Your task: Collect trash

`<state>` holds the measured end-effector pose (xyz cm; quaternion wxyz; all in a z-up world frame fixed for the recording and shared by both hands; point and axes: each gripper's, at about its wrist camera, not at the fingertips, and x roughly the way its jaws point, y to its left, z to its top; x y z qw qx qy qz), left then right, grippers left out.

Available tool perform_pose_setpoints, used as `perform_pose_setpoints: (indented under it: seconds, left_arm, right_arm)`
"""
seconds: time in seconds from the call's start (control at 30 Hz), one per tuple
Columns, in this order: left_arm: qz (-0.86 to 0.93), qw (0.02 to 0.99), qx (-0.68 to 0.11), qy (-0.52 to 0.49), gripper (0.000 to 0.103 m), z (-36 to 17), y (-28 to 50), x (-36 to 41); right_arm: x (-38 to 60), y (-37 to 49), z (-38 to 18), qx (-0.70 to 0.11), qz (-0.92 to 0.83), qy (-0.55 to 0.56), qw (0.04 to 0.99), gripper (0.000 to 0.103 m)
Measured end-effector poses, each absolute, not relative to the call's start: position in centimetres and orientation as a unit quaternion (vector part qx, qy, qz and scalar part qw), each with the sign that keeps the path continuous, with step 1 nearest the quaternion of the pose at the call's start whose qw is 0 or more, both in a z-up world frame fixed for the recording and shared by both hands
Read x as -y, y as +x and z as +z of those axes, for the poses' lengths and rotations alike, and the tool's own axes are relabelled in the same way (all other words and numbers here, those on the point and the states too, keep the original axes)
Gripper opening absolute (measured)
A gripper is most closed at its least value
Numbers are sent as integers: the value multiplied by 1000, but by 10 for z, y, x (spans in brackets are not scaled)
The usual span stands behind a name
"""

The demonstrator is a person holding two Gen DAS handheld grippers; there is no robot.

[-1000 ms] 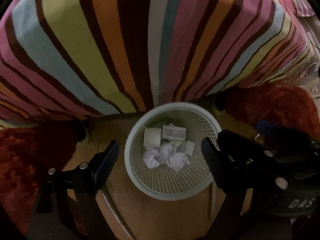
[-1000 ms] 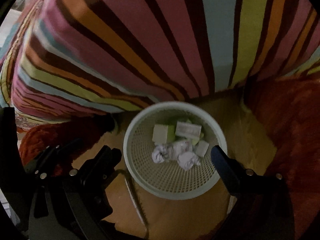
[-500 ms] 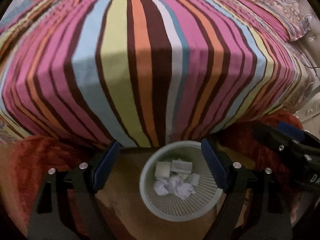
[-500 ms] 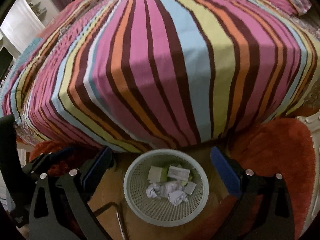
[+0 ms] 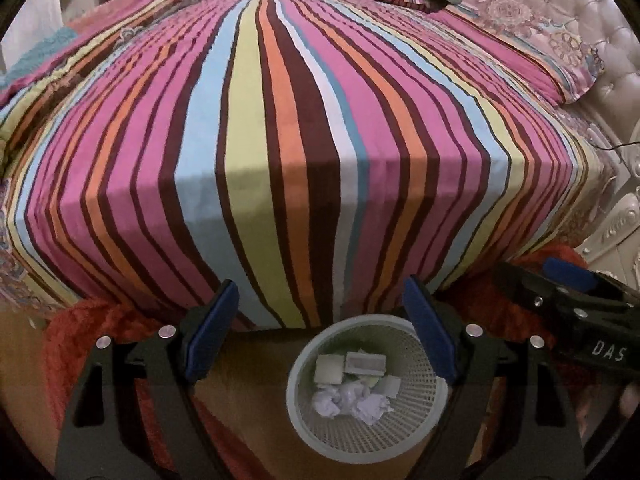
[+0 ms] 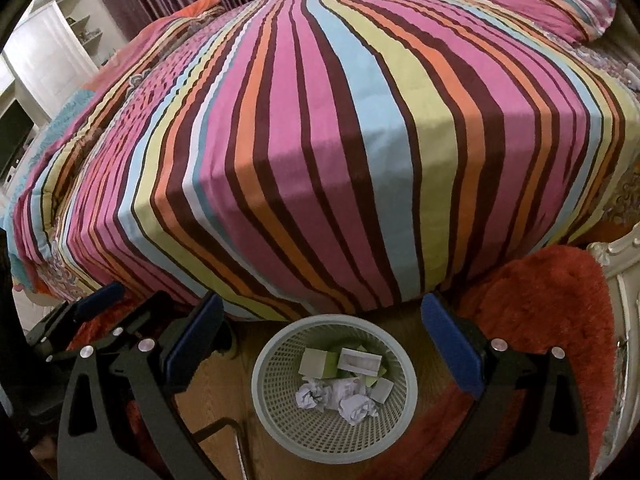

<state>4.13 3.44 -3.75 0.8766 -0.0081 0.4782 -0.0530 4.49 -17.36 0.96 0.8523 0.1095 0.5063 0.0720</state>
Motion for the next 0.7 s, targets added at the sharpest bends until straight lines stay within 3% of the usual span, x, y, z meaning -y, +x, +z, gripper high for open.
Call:
perform_pose_setpoints:
  seconds: [0.7]
  left_arm:
    - [-58, 864, -500, 9, 82, -56, 50, -29]
  right_arm:
    - [175, 52, 5, -513, 73, 107, 848, 95]
